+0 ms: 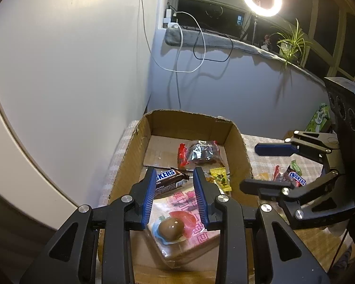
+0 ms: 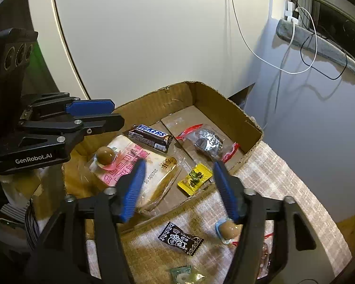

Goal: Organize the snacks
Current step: 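Open both grippers over the box to drop the candies, then move both open grippers back over the remaining snacks on the table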

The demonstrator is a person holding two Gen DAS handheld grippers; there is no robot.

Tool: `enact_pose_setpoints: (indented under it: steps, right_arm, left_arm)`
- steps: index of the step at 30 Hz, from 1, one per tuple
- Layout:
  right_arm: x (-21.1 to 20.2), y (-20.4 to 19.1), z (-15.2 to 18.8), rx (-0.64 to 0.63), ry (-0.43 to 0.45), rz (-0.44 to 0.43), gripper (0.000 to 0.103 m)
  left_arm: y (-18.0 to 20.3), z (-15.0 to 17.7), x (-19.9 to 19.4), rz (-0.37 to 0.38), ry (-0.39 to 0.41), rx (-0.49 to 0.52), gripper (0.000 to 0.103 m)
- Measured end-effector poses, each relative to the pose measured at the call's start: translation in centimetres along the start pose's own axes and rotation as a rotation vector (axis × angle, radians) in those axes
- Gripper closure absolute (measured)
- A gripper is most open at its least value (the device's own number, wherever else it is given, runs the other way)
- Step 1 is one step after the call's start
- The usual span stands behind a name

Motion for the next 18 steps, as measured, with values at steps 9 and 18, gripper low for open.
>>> enact_pose_setpoints:
  steps: [9, 18]
  right_arm:
    - [-2.1, 0.1, 0.3, -0.017, 0.022, 0.042, 0.015]
    - [-5.4, 0.9, 1.4, -0.006, 0.047, 0.085, 0.013]
  left_arm:
    - [0.8, -0.3, -1.7, -0.015, 0.04, 0.023, 0.034]
    - [2.2, 0.2, -3.2, -0.027, 0.047, 0.041, 0.031]
Point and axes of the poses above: each gripper's, at about its wrist camera, not at the fingertips, and x roughly the way its jaws point, y to its right, z to its underside, the point moved 9 cm from there along x, roughly the way its jaws point, and after that the axes turned 5 degrees about -x, right-handed, at the moved point
